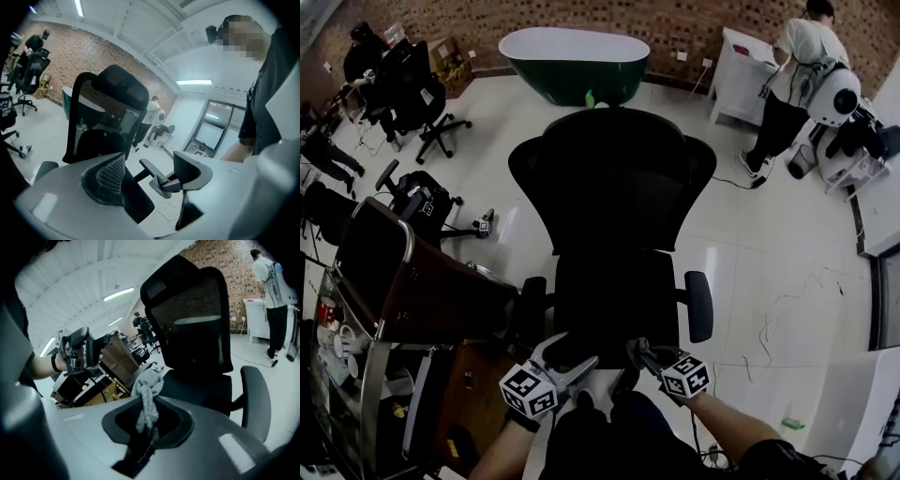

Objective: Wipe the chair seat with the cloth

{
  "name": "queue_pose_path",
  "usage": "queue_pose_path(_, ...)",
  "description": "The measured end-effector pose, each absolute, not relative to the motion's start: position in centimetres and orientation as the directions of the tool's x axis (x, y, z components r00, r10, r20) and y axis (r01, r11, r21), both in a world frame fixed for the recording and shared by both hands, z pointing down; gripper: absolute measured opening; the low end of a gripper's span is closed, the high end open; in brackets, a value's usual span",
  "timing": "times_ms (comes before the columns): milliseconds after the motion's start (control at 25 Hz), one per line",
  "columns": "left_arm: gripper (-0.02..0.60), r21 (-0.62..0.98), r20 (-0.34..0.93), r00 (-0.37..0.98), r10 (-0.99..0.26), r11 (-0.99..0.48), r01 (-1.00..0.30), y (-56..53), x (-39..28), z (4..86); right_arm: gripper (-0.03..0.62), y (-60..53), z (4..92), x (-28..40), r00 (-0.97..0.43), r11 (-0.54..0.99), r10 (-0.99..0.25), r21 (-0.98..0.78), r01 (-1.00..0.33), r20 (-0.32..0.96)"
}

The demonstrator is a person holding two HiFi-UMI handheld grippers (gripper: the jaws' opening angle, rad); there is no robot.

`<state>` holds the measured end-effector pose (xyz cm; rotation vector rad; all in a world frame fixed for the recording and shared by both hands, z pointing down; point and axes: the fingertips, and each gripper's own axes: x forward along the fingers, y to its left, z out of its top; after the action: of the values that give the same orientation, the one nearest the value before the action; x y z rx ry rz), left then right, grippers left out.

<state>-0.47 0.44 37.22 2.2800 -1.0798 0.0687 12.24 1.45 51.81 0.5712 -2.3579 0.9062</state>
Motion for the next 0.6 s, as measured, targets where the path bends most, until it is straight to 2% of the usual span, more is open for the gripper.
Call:
queue_pose_path(240,0.348,0.483,0.247,0.671,-0.699,-0.512,-0.710,3.8,-2.6,33.3,0.049,1.0,44.5,9.9,-0.776,0.719,-0.309,-0.398,-0.569,0.550)
queue_pose_path(600,0.348,0.421,0.177,0.716,-0.675,-0.606,-0.675,13.4,-7.3,29.5,0.049,7.2,36.3,8.0,-0.737,0.629,-0.516,-0.391,-0.672,0.437)
